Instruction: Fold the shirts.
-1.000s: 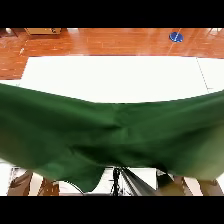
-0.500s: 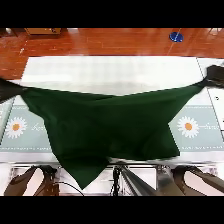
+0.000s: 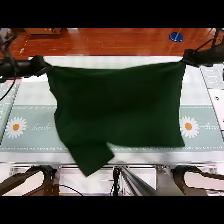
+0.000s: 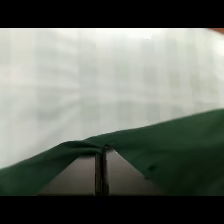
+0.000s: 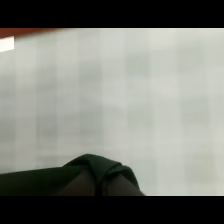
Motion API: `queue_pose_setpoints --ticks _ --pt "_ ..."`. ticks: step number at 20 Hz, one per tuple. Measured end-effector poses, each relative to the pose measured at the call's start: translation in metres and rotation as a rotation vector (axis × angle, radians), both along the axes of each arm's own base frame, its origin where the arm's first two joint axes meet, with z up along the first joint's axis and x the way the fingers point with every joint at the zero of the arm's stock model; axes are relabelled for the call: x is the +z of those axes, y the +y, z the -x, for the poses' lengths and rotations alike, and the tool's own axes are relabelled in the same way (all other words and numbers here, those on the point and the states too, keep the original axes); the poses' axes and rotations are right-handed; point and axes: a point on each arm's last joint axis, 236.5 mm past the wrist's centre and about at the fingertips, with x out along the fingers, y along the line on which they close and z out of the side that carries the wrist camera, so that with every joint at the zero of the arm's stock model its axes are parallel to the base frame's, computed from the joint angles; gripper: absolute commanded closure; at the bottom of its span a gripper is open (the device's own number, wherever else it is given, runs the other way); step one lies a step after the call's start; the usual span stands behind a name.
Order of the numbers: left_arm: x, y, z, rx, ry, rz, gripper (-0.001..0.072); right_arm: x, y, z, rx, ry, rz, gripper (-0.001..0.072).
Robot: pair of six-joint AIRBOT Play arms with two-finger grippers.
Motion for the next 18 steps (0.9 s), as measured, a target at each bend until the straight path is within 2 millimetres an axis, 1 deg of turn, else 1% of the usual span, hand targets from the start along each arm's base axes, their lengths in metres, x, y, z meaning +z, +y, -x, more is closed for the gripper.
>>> queue_pose_setpoints --ticks 2,5,9,11,14,16,18 --pt "-0.010 0.001 -0.028 0.040 -0.060 -0.033 0.0689 -0.003 -0.008 -0.021 -0.033 -0.067 0.006 0.0688" --pt "-0.029 -0.004 -0.060 0.086 -0.116 -0.071 0.0690 -0.014 -0.019 -0.047 -0.075 -0.135 0.016 0.0688" --pt "-0.064 -0.018 -0.087 0.113 -0.153 -0.126 0.0689 -0.048 -0.027 -0.066 -0.106 -0.138 0.017 0.0687" --pt "-0.077 -0.020 -0.098 0.137 -0.173 -0.147 0.0689 -0.066 -0.029 -0.071 -0.117 -0.128 0.012 0.0687" --pt "-0.087 -0.021 -0.108 0.168 -0.196 -0.165 0.0689 -0.081 -0.032 -0.078 -0.133 -0.130 0.005 0.0687" --pt "-0.089 -0.021 -0.110 0.174 -0.203 -0.169 0.0689 -0.084 -0.032 -0.078 -0.136 -0.126 0.000 0.0687" --pt "-0.089 -0.023 -0.105 0.154 -0.182 -0.161 0.0689 -0.083 -0.031 -0.071 -0.126 -0.094 -0.010 0.0687"
